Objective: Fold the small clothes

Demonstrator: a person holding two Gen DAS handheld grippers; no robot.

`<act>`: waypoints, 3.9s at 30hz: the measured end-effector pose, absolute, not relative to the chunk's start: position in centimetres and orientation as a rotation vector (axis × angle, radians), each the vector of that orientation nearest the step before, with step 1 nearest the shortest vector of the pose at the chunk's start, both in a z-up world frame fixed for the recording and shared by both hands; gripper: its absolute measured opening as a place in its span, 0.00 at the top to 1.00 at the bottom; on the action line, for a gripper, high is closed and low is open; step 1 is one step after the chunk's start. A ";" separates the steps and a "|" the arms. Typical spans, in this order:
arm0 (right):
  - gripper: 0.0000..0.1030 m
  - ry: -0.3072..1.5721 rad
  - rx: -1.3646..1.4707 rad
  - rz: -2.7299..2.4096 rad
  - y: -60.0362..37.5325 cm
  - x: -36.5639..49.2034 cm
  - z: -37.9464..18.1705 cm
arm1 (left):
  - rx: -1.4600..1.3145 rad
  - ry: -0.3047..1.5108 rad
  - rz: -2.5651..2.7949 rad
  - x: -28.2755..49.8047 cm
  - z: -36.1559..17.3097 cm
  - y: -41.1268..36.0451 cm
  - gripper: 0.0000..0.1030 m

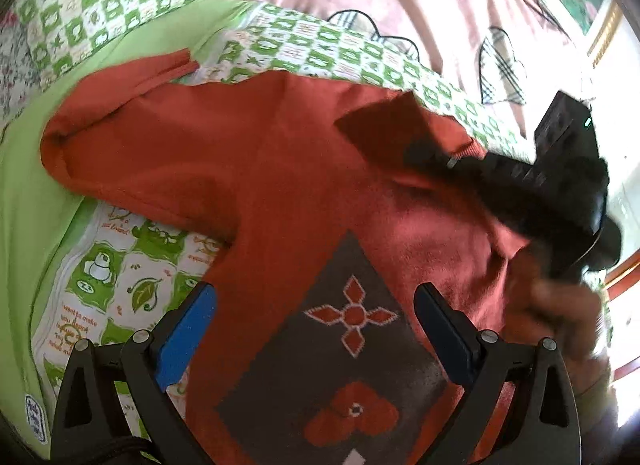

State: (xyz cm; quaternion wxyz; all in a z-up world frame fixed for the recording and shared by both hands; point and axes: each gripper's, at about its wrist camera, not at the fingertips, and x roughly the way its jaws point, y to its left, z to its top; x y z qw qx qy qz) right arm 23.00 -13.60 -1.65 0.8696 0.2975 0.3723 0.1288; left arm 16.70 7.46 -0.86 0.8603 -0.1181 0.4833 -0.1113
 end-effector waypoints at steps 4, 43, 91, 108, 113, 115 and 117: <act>0.89 0.821 0.631 0.288 -12.9 23.8 -3.1 | -0.298 1.023 -0.263 18.4 -1.4 7.6 0.04; 0.89 0.836 0.594 -0.364 -38.4 13.1 -2.9 | -0.198 0.929 -0.250 26.3 -3.2 5.6 0.98; 0.53 0.723 0.601 -0.086 -22.3 7.1 -1.4 | -0.246 0.801 -0.087 29.8 3.1 17.1 0.98; 0.54 0.622 0.690 -0.232 -29.0 1.4 -0.8 | -0.151 0.787 -0.553 25.1 0.9 -13.9 0.98; 0.54 0.606 0.718 -0.253 -30.5 1.5 -0.8 | -0.090 0.878 -0.571 25.7 -3.3 -16.9 0.96; 0.54 0.602 0.728 -0.246 -30.8 2.1 -0.6 | -0.086 0.915 -0.580 25.5 -4.1 -16.8 0.90; 0.53 0.604 0.736 -0.234 -30.8 3.1 -0.5 | -0.081 0.922 -0.589 24.7 -4.1 -16.0 0.82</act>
